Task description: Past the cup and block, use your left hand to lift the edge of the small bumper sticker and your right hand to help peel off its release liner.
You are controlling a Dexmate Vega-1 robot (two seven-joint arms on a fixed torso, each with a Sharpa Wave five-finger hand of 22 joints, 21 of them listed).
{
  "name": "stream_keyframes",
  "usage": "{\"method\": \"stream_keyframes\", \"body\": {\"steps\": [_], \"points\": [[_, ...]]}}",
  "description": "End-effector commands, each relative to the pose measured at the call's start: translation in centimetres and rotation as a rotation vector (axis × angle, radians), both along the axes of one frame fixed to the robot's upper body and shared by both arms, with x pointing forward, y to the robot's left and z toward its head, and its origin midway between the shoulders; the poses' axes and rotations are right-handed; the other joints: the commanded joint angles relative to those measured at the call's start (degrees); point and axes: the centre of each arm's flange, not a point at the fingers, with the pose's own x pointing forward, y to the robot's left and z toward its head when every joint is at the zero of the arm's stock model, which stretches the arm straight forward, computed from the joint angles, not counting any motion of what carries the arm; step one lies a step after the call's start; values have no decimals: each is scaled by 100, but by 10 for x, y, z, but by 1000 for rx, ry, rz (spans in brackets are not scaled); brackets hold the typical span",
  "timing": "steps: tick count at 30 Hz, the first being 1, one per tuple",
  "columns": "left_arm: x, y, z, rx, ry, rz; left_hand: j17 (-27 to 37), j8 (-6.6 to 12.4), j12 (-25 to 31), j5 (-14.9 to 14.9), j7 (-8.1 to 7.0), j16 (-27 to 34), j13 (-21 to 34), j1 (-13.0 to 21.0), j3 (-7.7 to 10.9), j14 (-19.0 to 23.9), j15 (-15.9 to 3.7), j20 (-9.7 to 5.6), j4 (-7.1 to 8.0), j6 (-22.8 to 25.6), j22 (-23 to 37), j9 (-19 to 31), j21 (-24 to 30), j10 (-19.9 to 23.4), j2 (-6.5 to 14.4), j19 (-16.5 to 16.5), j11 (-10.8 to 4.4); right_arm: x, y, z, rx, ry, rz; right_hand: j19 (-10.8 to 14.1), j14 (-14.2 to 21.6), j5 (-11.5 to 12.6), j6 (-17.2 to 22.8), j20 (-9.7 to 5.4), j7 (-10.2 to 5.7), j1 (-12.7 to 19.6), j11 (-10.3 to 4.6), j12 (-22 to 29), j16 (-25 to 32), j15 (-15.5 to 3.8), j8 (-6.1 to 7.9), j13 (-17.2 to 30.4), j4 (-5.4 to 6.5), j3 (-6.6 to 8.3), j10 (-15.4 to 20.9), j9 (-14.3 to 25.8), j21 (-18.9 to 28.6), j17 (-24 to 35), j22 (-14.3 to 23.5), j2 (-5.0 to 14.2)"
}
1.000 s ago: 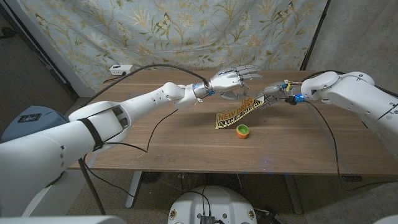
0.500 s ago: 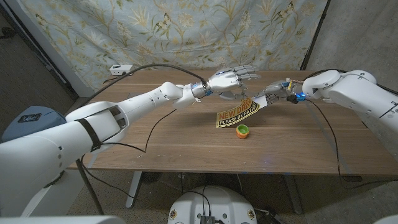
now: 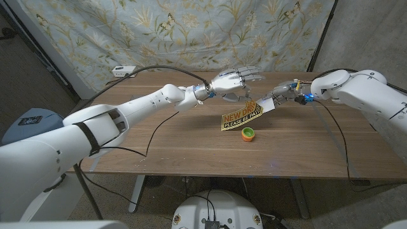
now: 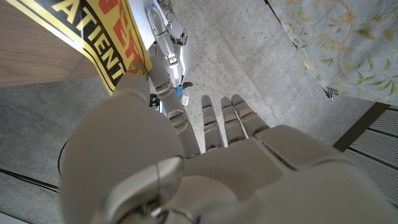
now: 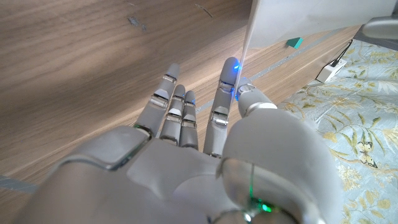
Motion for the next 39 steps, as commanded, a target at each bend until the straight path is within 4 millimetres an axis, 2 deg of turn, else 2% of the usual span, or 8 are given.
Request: {"method": "stream_keyframes", "body": {"steps": [1, 9, 20, 23, 28, 34, 37, 39], "points": [[-1, 0, -1, -3, -4, -1, 11, 23, 35, -3, -15, 25, 16, -44, -26, 55, 11, -24, -3, 14, 10, 0, 31, 56, -20, 7, -24, -2, 0, -1, 0, -2, 5, 52, 72, 2, 94, -39, 33, 108, -9, -10, 39, -45, 55, 21, 14, 36, 89, 22, 6, 18, 20, 22], [-1, 0, 1, -5, -7, -2, 11, 30, 34, -1, -31, 22, 17, -45, -26, 55, 12, -18, -4, 11, 10, 3, 29, 60, -21, 5, -31, -3, -6, 0, 3, -3, -10, 103, 131, 33, 287, -87, 95, 255, -79, -6, 63, -123, 95, 14, -8, 36, 200, -47, 8, 25, 21, 0], [-2, 2, 3, -10, -8, -2, 11, 33, 36, -1, -20, 24, 18, -48, -26, 66, 8, -14, -3, 9, 11, -5, 27, 74, -16, 2, -47, -5, -9, 0, -4, -5, -29, 177, 281, 63, 310, -161, 146, 405, -168, 28, 133, -255, 58, 11, 9, 14, 408, -134, 16, 47, 24, -9], [-2, 3, 3, -12, -8, -2, 11, 37, 36, -1, -24, 24, 18, -47, -25, 70, 6, -18, -4, 11, 11, -6, 27, 79, -15, 2, -53, -6, -10, 1, -4, 0, -38, 236, 420, 67, 296, -185, 145, 443, -207, 98, 207, -294, 47, 24, 44, -22, 650, -152, 27, 76, 26, 9], [-2, 3, 3, -16, -7, -2, 12, 42, 33, -1, -30, 24, 18, -48, -26, 73, -1, -20, -4, 9, 11, -3, 25, 75, -15, -2, -59, -7, -11, 3, -15, 0, -44, 286, 793, 48, 265, -251, 108, 474, -318, 273, 421, -567, 41, 103, 106, -110, 1136, -168, 25, 170, 31, 96], [-2, 3, 3, -19, -8, 0, 12, 43, 32, -1, -35, 21, 19, -49, -25, 68, -8, -24, -4, 1, 11, -4, 26, 78, -11, -1, -79, -7, -11, 4, -22, 5, -50, 269, 1157, 17, 225, -282, 68, 535, -411, 439, 647, -743, 36, 200, 104, -217, 1559, -188, 6, 267, 37, 136], [-2, 4, 3, -19, -11, 1, 12, 45, 29, -2, -39, 21, 19, -49, -25, 70, -9, -20, -4, 6, 11, -7, 26, 71, -12, 0, -75, -7, -11, 4, -26, 5, -52, 329, 1269, 8, 209, -328, 57, 562, -615, 539, 736, -792, 38, 259, 107, -278, 1786, -199, 27, 319, 42, 153], [-2, 4, 4, -21, -13, 2, 12, 49, 26, -2, -25, 22, 19, -51, -26, 74, -5, -23, -3, 2, 11, -3, 26, 65, -11, 0, -65, -8, -11, 5, -26, 5, -53, 340, 1307, 5, 202, -336, 30, 568, -646, 576, 767, -815, 38, 280, 110, -301, 1871, -204, 30, 338, 43, 158]]}}
